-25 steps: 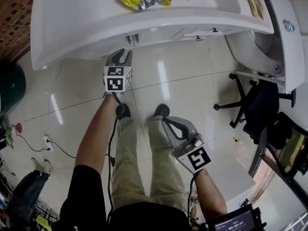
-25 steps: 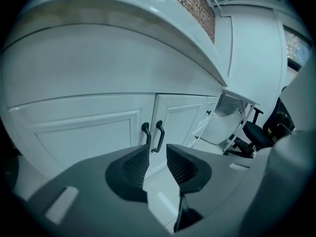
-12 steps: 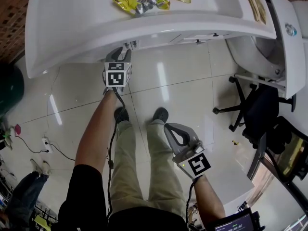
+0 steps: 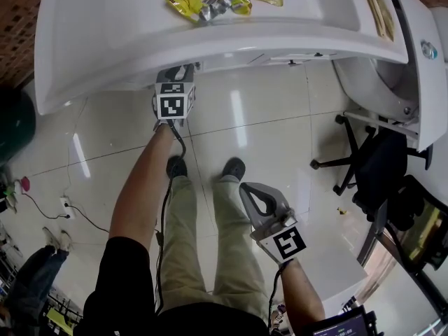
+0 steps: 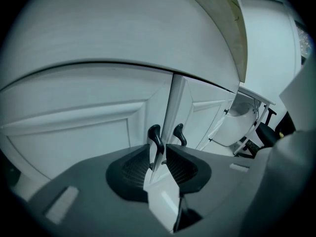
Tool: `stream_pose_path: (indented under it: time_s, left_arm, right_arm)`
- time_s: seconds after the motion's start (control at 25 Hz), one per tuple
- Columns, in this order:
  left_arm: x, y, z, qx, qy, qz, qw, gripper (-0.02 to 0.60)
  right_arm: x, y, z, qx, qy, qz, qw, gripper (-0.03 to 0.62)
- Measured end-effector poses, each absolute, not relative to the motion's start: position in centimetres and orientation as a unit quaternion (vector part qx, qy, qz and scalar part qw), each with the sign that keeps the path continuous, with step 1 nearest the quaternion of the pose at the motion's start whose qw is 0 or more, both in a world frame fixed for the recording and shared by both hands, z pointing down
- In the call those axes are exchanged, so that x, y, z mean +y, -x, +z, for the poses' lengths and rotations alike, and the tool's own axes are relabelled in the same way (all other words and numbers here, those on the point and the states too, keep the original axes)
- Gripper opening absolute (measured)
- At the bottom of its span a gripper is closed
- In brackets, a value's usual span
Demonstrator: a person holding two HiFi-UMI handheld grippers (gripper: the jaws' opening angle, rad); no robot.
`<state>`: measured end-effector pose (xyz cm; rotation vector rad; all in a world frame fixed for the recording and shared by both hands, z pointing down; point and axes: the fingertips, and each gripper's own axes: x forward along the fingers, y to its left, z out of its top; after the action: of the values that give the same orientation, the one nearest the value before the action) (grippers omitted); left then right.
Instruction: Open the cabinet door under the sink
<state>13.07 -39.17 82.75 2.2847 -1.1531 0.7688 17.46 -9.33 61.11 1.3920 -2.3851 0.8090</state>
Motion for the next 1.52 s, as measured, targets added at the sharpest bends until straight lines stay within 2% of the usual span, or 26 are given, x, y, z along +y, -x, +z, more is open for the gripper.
stream_pose_path:
  time_s: [0.16,0.2,0.28,0.68,1.12,1.52]
  left_arm:
    - [-39.1,-13.1,82.8,-0.434,-0.825,0.278,0.233,0.103]
    - [-39.0,-13.3,82.9,-0.436,-0.823,0.282,0.231,0.066]
    - [-38.9,-13.4,83.0,-0.442,-0.82,0.288,0.223,0.061]
    - [-36.8,-12.8,83.2,-0.438,-0.821,0.295,0.218,0.06]
    - [-32.4,-11.5,83.1,-0.402,-0.846,0.303,0.176,0.058]
    - [-30.1,-10.5,83.2,-0.387,-0.851,0.307,0.179,0.058]
  right_arm:
    - [-9.1,-18.0,61.3,-0.817,-0.483,0.283,0.133,-0.009]
    - [-9.0,-18.1,61.4,-0.817,-0.484,0.284,0.134,-0.009]
    - [-8.9,-18.2,61.5,-0.817,-0.484,0.283,0.135,-0.009]
    - [-8.3,-18.2,61.2,-0.817,-0.485,0.283,0.131,-0.009]
    - [-7.6,-17.0,60.6,-0.824,-0.478,0.273,0.132,-0.009]
    - [-5.7,-15.3,60.2,-0.83,-0.468,0.271,0.138,-0.008]
